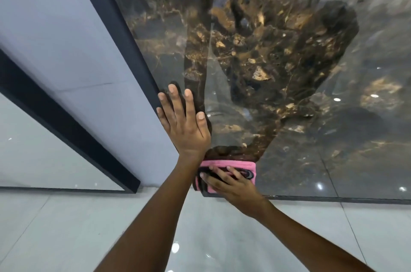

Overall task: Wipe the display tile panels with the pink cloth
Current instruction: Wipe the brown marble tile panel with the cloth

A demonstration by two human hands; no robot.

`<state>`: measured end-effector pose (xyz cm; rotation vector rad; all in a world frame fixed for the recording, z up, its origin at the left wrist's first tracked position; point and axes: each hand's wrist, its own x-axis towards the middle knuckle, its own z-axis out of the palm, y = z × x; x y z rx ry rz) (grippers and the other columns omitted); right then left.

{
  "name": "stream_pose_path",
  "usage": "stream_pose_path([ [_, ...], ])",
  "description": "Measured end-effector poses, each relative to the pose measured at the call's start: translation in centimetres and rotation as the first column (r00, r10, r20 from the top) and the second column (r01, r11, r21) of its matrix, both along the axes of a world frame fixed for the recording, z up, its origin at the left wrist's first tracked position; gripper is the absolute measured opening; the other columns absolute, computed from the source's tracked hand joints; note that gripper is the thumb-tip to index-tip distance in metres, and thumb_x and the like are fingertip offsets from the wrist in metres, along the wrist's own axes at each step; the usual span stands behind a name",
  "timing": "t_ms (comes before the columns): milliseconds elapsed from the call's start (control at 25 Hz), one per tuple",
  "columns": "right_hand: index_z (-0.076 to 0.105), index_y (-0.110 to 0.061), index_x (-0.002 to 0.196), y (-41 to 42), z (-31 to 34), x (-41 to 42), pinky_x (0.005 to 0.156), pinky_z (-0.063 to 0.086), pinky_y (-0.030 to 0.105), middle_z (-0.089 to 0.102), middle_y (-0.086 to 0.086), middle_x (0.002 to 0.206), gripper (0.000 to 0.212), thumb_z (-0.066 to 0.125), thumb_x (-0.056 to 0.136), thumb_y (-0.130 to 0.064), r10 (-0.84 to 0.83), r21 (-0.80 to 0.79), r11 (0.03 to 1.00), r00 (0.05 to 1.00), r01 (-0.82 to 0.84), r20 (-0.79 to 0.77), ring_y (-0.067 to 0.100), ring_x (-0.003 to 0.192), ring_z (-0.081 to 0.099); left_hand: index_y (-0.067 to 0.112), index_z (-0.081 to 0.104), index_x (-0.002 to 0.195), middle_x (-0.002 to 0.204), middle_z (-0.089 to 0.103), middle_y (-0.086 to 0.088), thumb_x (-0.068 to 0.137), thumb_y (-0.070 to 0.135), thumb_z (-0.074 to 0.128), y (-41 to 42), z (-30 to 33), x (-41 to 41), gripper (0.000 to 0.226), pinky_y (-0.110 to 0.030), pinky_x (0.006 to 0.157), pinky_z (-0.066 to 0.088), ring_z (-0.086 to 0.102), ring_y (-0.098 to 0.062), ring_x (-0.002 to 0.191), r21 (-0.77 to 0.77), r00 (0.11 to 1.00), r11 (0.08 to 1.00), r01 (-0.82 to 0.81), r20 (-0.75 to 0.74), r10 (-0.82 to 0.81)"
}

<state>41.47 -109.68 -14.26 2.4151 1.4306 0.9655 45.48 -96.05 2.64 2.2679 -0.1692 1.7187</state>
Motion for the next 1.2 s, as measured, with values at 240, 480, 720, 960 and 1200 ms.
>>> stream_pose_path([
  [240,0.046,-0.025,0.143,-1.5,-4.2,0.3,0.106,0.039,0.029,0.046,-0.008,0.147,0.068,0.068,0.081,-0.045,-0.003,-0.658,0.753,1.000,0.004,0.003,0.011,0.134,0.044,0.031,0.001,0.157,0.163,-0.008,0.012,0.104,0.036,0.013,0.7,0.0,0.4,0.054,-0.041,0.122,0.001,-0.005,-0.016,0.151,0.025,0.999,1.000,0.010,0.039,-0.011],
  [480,0.045,-0.020,0.141,-8.4,4.0,1.5,0.103,0.039,0.034,0.042,-0.004,0.147,0.068,0.058,0.077,-0.002,0.007,-0.028,1.000,0.976,-0.001,0.220,0.017,0.133,0.041,0.032,-0.001,0.156,0.162,-0.012,0.013,0.104,0.036,0.015,1.1,-0.5,0.2,0.055,-0.040,0.121,-0.002,-0.009,-0.015,0.150,0.028,1.000,1.000,-0.002,0.023,0.002],
  [720,0.036,-0.020,0.145,-8.4,11.9,0.4,0.100,0.031,0.039,0.035,-0.006,0.149,0.082,0.070,0.071,-0.016,-0.117,0.038,0.993,0.942,0.110,0.315,0.023,0.135,0.036,0.032,-0.003,0.156,0.162,-0.018,0.012,0.105,0.040,0.018,-0.3,-0.3,-3.0,0.056,-0.046,0.119,-0.005,-0.015,-0.016,0.150,-0.019,0.979,1.000,-0.010,-0.204,0.005],
  [960,0.053,-0.009,0.137,-14.6,33.0,1.8,0.107,0.025,0.040,0.045,0.003,0.148,0.066,0.061,0.073,-0.023,-0.350,0.563,0.822,0.858,0.088,0.376,0.025,0.140,0.033,0.012,0.023,0.152,0.157,0.017,-0.025,0.105,0.033,0.032,-5.1,18.3,-1.8,0.053,-0.046,0.118,-0.007,0.006,-0.035,0.148,-0.207,0.992,0.971,0.119,0.075,-0.106],
  [1200,0.040,0.006,0.131,-12.3,41.7,2.1,0.112,0.024,0.040,0.054,0.024,0.132,0.065,0.060,0.075,-0.019,-0.059,0.100,0.995,0.873,0.012,0.484,0.036,0.126,0.039,0.013,0.029,0.153,0.159,0.024,-0.017,0.099,0.023,0.041,-5.8,37.1,-0.1,0.056,-0.052,0.118,0.003,0.016,-0.038,0.148,-0.174,0.966,0.982,0.071,0.258,-0.024],
])
